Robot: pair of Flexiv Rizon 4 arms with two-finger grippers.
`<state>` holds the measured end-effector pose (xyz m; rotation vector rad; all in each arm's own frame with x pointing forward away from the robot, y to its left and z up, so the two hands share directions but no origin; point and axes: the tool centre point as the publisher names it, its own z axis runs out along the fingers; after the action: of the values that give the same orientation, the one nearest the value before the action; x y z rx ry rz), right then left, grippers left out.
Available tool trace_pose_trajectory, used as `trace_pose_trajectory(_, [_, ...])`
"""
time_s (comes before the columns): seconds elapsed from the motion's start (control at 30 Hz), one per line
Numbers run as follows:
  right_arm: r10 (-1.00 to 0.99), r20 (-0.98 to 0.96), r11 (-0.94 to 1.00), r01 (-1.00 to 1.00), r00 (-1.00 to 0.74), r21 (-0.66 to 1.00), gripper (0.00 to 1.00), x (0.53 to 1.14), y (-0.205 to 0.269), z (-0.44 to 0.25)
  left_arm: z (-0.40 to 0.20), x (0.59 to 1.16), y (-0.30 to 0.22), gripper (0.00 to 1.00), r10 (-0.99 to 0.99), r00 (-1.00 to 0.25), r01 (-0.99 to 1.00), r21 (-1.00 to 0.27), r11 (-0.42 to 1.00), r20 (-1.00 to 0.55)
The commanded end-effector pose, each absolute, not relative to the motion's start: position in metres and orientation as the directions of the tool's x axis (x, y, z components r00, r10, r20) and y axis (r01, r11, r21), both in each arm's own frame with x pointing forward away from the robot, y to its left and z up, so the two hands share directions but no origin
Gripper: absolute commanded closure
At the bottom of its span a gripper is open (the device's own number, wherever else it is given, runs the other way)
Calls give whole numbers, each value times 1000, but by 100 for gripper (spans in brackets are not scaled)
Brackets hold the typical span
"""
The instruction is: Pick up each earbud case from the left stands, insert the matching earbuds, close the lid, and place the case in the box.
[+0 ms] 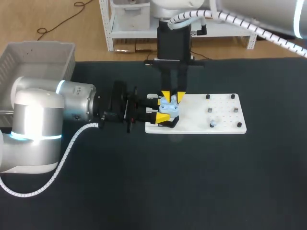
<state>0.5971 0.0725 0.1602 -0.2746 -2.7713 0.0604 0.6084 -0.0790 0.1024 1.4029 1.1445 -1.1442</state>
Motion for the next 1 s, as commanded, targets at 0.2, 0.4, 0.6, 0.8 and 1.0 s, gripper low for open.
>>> trace_pose_trajectory(0.2, [190, 345, 982, 173, -919, -79, 100, 599, 73, 158, 102, 609, -79, 100, 89, 121, 988, 112, -103, -989])
trace_pose_trajectory(0.4, [192, 352, 981, 174, -916, -83, 100, 597, 74, 156, 102, 609, -79, 100, 89, 121, 988, 112, -103, -989])
trace_pose_trajectory(0.6, [198, 359, 980, 180, -912, -84, 100, 595, 74, 154, 102, 609, -79, 100, 89, 121, 988, 112, -103, -989])
trace_pose_trajectory(0.8, [198, 365, 980, 182, -910, -78, 100, 594, 75, 152, 102, 609, -79, 100, 89, 121, 988, 112, -103, -989])
trace_pose_trajectory(1.0, [198, 367, 980, 182, -909, -76, 100, 595, 74, 150, 102, 609, -79, 100, 89, 121, 988, 112, -103, -989])
